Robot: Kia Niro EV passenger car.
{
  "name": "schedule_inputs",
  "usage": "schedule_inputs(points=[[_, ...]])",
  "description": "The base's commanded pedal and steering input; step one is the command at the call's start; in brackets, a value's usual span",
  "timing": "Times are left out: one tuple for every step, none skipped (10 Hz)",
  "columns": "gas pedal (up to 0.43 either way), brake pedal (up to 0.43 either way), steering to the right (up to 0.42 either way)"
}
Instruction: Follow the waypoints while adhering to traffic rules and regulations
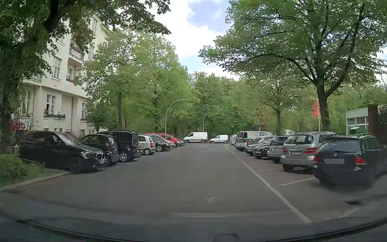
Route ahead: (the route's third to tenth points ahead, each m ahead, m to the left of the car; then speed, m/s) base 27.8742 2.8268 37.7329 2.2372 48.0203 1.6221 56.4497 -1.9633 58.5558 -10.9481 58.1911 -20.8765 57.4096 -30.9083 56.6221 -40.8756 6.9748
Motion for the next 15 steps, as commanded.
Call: schedule_inputs(points=[[0.531,0.018,-0.009],[0.531,0.018,-0.007],[0.531,0.018,-0.005],[0.531,0.018,-0.003],[0.531,0.018,-0.001],[0.531,0.018,0.0],[0.531,0.018,0.0],[0.531,0.018,0.0],[0.531,0.018,0.0],[0.531,0.024,0.001],[0.531,0.018,0.001],[0.531,0.018,0.003],[0.531,0.018,0.002],[0.531,0.018,0.0],[0.531,0.018,0.004]])
